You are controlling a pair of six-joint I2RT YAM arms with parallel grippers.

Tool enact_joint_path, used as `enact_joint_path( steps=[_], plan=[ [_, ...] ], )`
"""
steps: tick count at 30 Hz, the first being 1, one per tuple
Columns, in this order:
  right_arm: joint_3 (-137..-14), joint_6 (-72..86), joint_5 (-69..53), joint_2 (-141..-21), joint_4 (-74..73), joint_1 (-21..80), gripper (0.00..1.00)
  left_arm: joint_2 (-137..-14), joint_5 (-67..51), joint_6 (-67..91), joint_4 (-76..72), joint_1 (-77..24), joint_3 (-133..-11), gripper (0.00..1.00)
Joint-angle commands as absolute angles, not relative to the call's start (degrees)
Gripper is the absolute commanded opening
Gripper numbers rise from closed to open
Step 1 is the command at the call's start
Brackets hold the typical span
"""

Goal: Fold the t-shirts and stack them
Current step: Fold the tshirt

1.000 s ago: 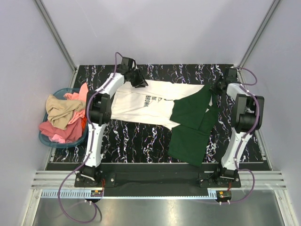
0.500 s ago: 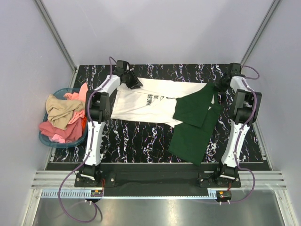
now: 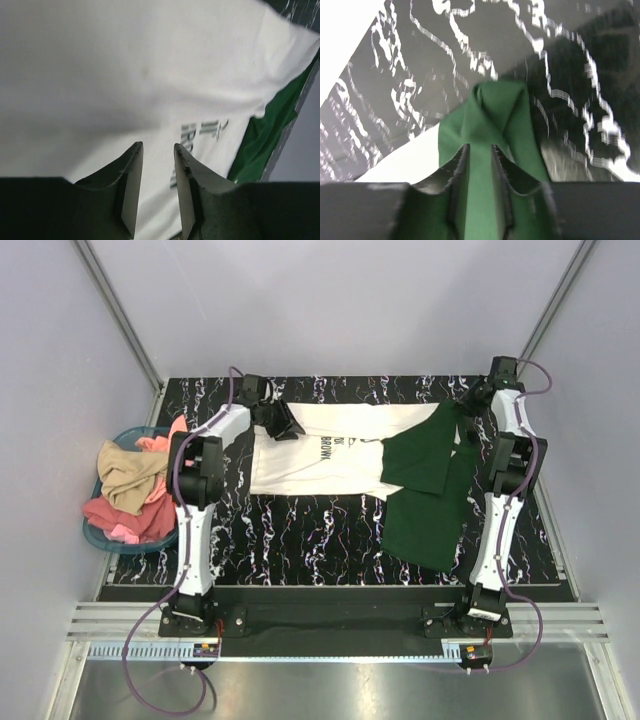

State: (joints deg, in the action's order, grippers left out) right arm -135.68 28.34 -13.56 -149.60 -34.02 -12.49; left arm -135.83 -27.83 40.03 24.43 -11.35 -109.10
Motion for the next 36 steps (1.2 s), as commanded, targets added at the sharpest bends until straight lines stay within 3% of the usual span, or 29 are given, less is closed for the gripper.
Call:
enact_joint_path(
  steps=[1, 5, 7, 11, 14, 24, 26, 28, 36],
  plan=[
    [-133.52, 31.62, -14.25, -137.84, -40.49, -12.83, 0.35, -118.09, -29.01, 34.11, 26.34, -11.60, -101.27, 0.37],
    [-115.83, 38.31, -4.67, -120.73, -47.19, -12.92, 0.44, -107.16, -23.66, 29.45, 32.16, -11.69, -88.46, 0.40],
    [-106.49, 42.35, -3.08, -114.03, -49.13, -12.92, 0.45, -101.36, -22.94, 29.01, 32.34, -11.60, -83.87, 0.41],
    [-75.68, 47.89, -3.61, -97.33, -49.13, -12.74, 0.46, -95.37, -24.42, 28.57, 32.69, -11.69, -75.69, 0.42],
    [-61.23, 48.52, -0.36, -84.95, -50.36, -12.83, 0.47, -92.56, -26.71, 27.86, 33.22, -11.87, -72.87, 0.42],
    [-40.18, 46.95, -2.00, -68.30, -51.26, -12.74, 0.45, -89.12, -23.82, 26.02, 34.10, -11.51, -67.33, 0.45],
    [-36.66, 46.40, -5.78, -66.28, -48.36, -12.74, 0.53, -89.03, -23.47, 26.19, 34.10, -11.43, -67.15, 0.45],
    [-35.16, 46.93, -6.76, -65.74, -47.38, -12.57, 0.57, -89.30, -23.47, 26.19, 34.28, -11.43, -67.24, 0.45],
    [-36.56, 46.14, -3.35, -71.98, -46.49, -11.25, 0.54, -89.91, -21.97, 27.16, 34.36, -11.07, -68.20, 0.46]
  ],
)
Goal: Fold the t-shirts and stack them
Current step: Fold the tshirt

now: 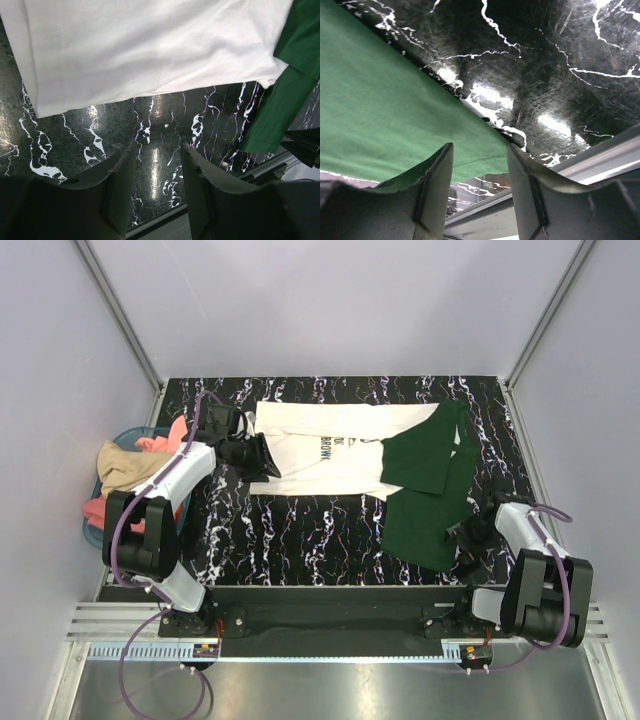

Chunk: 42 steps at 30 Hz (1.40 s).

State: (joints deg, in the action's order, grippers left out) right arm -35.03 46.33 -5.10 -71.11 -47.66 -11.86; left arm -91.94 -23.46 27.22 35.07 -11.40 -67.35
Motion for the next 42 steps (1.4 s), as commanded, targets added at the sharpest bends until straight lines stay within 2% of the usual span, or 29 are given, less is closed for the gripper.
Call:
enact_joint_path(
  steps=[1, 9, 11, 12, 13, 14, 15, 16, 24, 27, 35, 36, 37, 38, 40, 42],
  plan=[
    [-36.74, 46.14, -2.99, -72.16, -46.49, -11.16, 0.54, -90.00, -21.80, 27.16, 34.37, -11.07, -68.29, 0.46],
    [-38.49, 46.85, 2.02, -75.06, -47.46, -7.65, 0.48, -92.19, -17.05, 29.26, 33.40, -10.37, -68.11, 0.46],
    [-39.11, 45.88, 2.55, -76.02, -47.64, -7.65, 0.44, -92.90, -16.96, 29.27, 33.40, -10.46, -68.73, 0.46],
    [-39.20, 45.53, 2.64, -76.20, -47.64, -7.65, 0.38, -93.07, -17.14, 29.09, 33.49, -10.37, -69.17, 0.46],
    [-39.46, 45.44, 2.98, -76.64, -47.55, -7.65, 0.19, -93.25, -17.40, 29.18, 33.49, -10.37, -69.08, 0.46],
    [-39.64, 44.92, 3.34, -76.81, -47.55, -7.65, 0.10, -92.99, -17.23, 29.27, 33.40, -10.46, -69.00, 0.47],
    [-39.81, 44.74, 3.43, -77.08, -47.55, -7.65, 0.02, -92.90, -17.05, 29.35, 33.49, -10.37, -68.56, 0.47],
    [-40.08, 44.48, 3.69, -77.52, -47.55, -7.65, 0.00, -92.81, -16.35, 29.27, 33.40, -10.37, -68.29, 0.47],
    [-44.37, 43.07, 8.79, -79.27, -47.20, -7.65, 0.00, -90.62, -13.71, 27.78, 33.66, -10.46, -63.11, 0.47],
    [-47.18, 41.23, 10.54, -83.56, -46.49, -8.00, 0.00, -90.79, -13.10, 27.51, 33.92, -10.37, -62.58, 0.47],
    [-50.89, 39.81, 8.09, -85.96, -47.89, -10.11, 0.00, -91.06, -9.06, 30.06, 33.84, -10.37, -62.67, 0.47],
    [-50.80, 40.51, 6.00, -84.22, -48.68, -10.11, 0.17, -90.97, -7.92, 30.15, 33.84, -10.37, -62.67, 0.47],
    [-50.10, 41.65, 4.06, -83.16, -49.47, -10.11, 0.30, -90.97, -7.74, 30.32, 33.75, -10.46, -62.75, 0.47],
    [-48.53, 42.10, 2.48, -82.27, -49.92, -10.11, 0.36, -91.14, -7.91, 30.41, 33.84, -10.46, -62.93, 0.47],
    [-46.24, 43.67, 0.18, -79.37, -50.71, -10.11, 0.41, -91.58, -8.70, 30.50, 33.66, -10.46, -63.19, 0.48],
    [-42.81, 44.38, -1.57, -77.18, -51.06, -10.02, 0.41, -91.84, -9.84, 30.59, 33.57, -10.46, -63.28, 0.48]
  ],
)
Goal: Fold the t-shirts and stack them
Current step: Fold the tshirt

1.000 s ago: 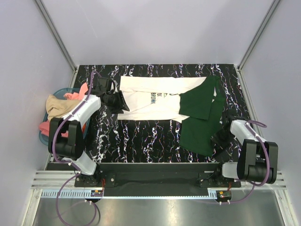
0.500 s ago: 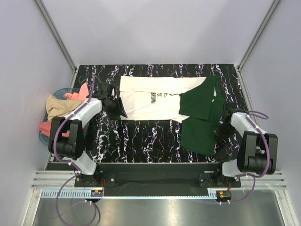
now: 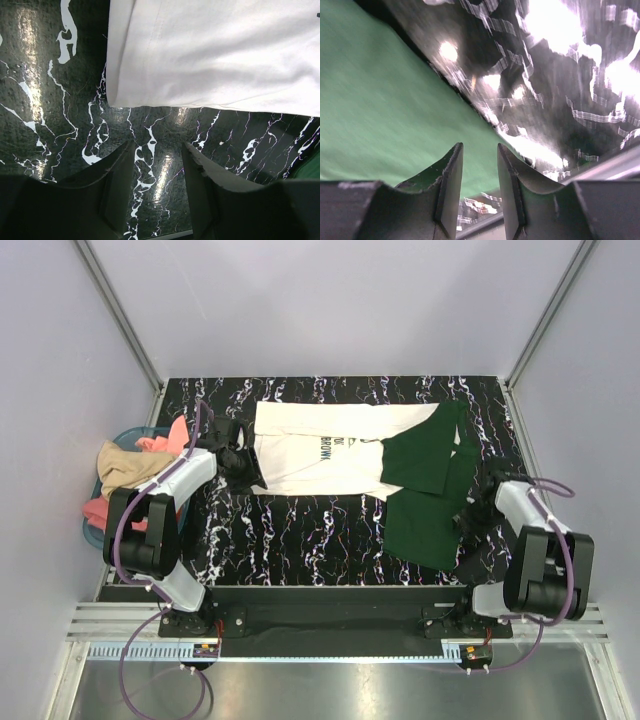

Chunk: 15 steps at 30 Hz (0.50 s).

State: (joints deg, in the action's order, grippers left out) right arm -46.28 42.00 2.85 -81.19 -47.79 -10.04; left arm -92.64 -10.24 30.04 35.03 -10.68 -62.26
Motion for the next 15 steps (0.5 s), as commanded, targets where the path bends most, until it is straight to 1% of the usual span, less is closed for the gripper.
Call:
enact_joint_path(
  steps=[1, 4, 9, 14, 15],
  plan=[
    [-41.50, 44.82, -2.02, -76.82, -50.54, -10.11, 0.41, -91.76, -10.28, 30.67, 33.57, -10.37, -63.28, 0.48],
    [-38.76, 45.08, -6.76, -77.16, -48.34, -9.67, 0.41, -91.93, -10.81, 30.32, 33.14, -10.37, -63.46, 0.48],
    [-41.74, 45.44, -2.65, -82.69, -49.39, -9.32, 0.42, -92.11, -12.65, 29.10, 33.05, -10.55, -64.42, 0.48],
    [-42.54, 45.53, 1.39, -82.79, -48.87, -8.88, 0.39, -91.32, -12.66, 28.65, 33.05, -10.55, -64.69, 0.49],
    [-42.63, 44.74, 0.88, -82.97, -46.08, -8.88, 0.38, -91.84, -12.22, 28.83, 33.05, -10.55, -64.77, 0.50]
  ],
)
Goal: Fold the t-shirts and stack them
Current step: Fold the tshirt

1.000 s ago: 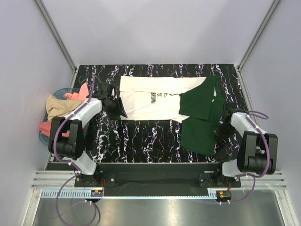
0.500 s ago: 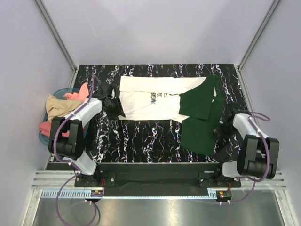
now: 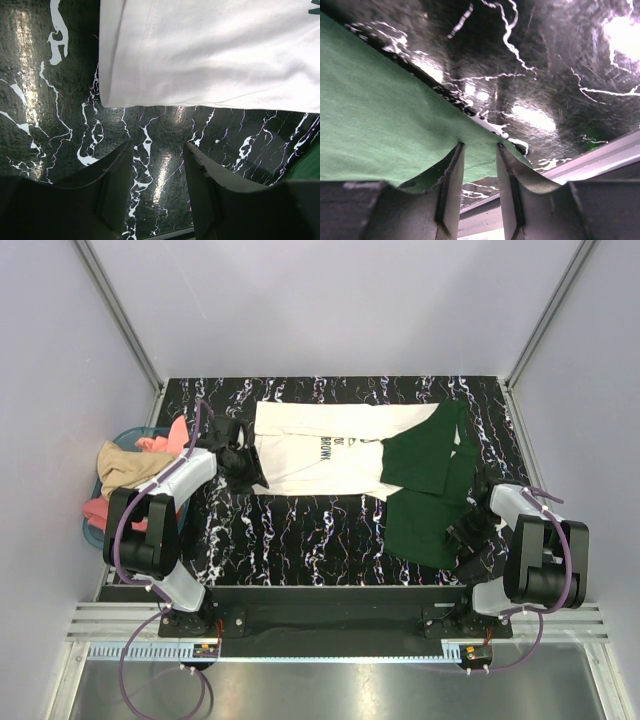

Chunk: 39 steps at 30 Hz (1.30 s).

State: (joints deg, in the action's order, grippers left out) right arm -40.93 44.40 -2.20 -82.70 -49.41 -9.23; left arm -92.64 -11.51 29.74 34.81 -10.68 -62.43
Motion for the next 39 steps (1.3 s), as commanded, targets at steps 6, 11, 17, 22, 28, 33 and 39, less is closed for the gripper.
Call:
enact_joint_path(
  steps=[6, 11, 17, 22, 28, 33, 39],
  plan=[
    [-47.89, 43.59, -1.59, -87.11, -48.50, -8.88, 0.38, -93.69, -12.04, 29.36, 33.14, -10.37, -66.88, 0.49],
    [-54.55, 44.12, -0.35, -82.62, -52.47, -8.79, 0.45, -96.32, -16.17, 28.39, 33.31, -10.37, -74.78, 0.50],
    [-64.14, 43.60, -0.70, -87.52, -51.00, -8.79, 0.48, -102.21, -18.28, 29.62, 32.00, -10.37, -84.89, 0.50],
    [-69.69, 36.66, -8.69, -95.87, -35.79, -8.79, 0.40, -112.13, -21.88, 29.88, 29.97, -10.37, -93.75, 0.50],
    [-81.90, 33.05, -12.04, -112.04, -31.20, -8.70, 0.33, -121.19, -19.51, 30.32, 29.71, -10.46, -99.92, 0.49],
    [-90.34, 31.03, -12.48, -120.83, -30.94, -8.79, 0.30, -126.72, -15.92, 30.23, 29.79, -10.55, -102.39, 0.48],
    [-95.26, 31.28, -10.30, -126.99, -30.23, -8.53, 0.30, -131.04, -8.80, 31.55, 31.12, -10.37, -105.82, 0.48]
  ],
)
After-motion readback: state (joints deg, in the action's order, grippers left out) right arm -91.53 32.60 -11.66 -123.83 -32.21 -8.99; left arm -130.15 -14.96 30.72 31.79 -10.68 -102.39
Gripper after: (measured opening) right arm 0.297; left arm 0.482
